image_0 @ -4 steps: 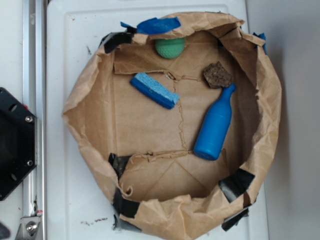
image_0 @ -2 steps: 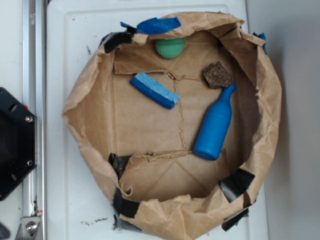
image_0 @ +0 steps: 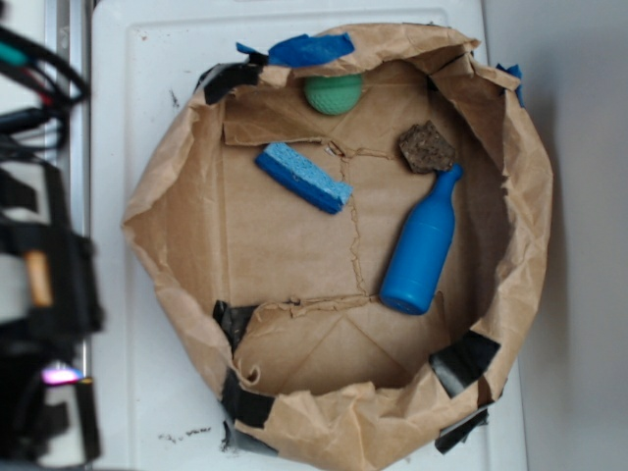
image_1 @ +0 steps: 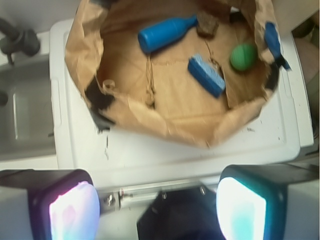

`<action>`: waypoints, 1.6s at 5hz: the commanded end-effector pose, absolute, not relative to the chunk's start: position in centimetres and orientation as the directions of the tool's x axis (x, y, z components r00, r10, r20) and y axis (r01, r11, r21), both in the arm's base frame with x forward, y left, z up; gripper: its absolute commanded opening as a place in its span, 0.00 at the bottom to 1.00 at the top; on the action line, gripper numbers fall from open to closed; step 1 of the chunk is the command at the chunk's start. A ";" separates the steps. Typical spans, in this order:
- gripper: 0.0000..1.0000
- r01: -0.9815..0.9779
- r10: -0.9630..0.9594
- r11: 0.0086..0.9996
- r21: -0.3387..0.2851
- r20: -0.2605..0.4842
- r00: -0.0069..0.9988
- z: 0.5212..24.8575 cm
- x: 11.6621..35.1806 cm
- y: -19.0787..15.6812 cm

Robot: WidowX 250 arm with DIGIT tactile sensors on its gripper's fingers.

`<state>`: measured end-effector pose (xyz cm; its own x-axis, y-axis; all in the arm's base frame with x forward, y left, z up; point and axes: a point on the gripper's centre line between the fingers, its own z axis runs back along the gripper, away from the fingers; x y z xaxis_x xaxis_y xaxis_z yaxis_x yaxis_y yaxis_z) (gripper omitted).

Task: Grab the blue bottle.

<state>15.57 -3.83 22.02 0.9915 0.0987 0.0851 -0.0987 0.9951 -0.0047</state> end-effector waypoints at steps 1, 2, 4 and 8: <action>1.00 -0.098 0.099 0.995 -0.014 0.087 0.991 21.0 19.4 -4.1; 1.00 -0.009 0.012 0.999 -0.034 0.094 0.995 20.4 21.8 -4.0; 1.00 -0.024 0.030 0.998 -0.065 0.083 0.996 19.5 23.6 -5.6; 1.00 -0.286 0.293 0.954 -0.092 0.072 0.953 18.0 23.1 -5.0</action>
<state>22.98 -5.25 16.92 0.9601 0.2777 0.0327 -0.2745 0.9584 -0.0786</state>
